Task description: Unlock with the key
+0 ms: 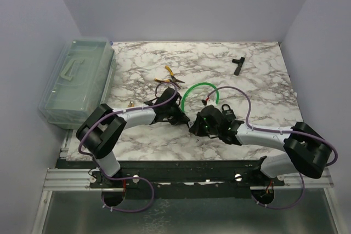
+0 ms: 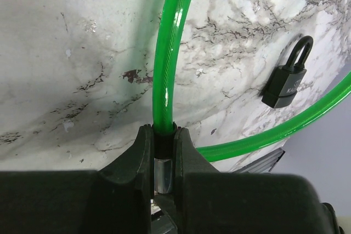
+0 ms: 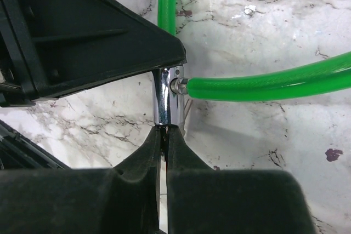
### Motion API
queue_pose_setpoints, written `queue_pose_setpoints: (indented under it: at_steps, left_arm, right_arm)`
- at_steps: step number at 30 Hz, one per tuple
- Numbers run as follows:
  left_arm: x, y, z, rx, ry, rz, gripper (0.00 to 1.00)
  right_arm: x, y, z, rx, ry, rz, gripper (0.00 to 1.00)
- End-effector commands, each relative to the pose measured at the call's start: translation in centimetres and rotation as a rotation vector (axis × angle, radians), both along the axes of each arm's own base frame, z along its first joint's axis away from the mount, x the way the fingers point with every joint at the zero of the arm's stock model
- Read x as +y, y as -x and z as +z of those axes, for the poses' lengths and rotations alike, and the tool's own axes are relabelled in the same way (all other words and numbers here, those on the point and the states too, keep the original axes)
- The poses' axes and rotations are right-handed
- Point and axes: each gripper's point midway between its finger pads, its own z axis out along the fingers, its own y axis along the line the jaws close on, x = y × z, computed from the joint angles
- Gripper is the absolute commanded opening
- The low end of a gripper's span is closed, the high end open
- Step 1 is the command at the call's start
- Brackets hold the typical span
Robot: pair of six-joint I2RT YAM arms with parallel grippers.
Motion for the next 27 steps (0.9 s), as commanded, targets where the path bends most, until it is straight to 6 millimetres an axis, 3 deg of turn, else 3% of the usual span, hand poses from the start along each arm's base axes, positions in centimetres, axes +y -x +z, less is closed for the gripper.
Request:
queue_pose_setpoints:
  at_steps: [1,6,9,14,22,27]
  left_arm:
    - [-1.5,-0.8,4.6,-0.074,0.132,0.009,0.0]
    - [-1.4,-0.5,4.8,-0.074,0.138,0.005,0.0]
    - [-1.1,-0.4,5.1,-0.081,0.14,0.01,0.0]
    - [-0.8,-0.7,6.7,-0.138,0.171,0.025,0.0]
    - [0.1,-0.9,9.1,-0.223,0.225,0.075,0.0]
    - [0.5,-0.8,10.9,-0.289,0.292,0.098,0.0]
  right_arm:
    - [0.2,-0.2,-0.3,-0.004,-0.009,0.004,0.01]
    - [0.0,-1.1,-0.7,-0.035,0.068,0.028,0.0]
    - [0.1,-1.6,0.0,-0.072,0.068,0.035,0.0]
    - [1.5,-1.7,2.6,-0.071,-0.09,0.04,0.0]
    - [3.3,-1.3,5.1,-0.035,-0.334,0.041,0.0]
    - [3.6,-2.0,7.5,-0.062,-0.442,0.042,0.0]
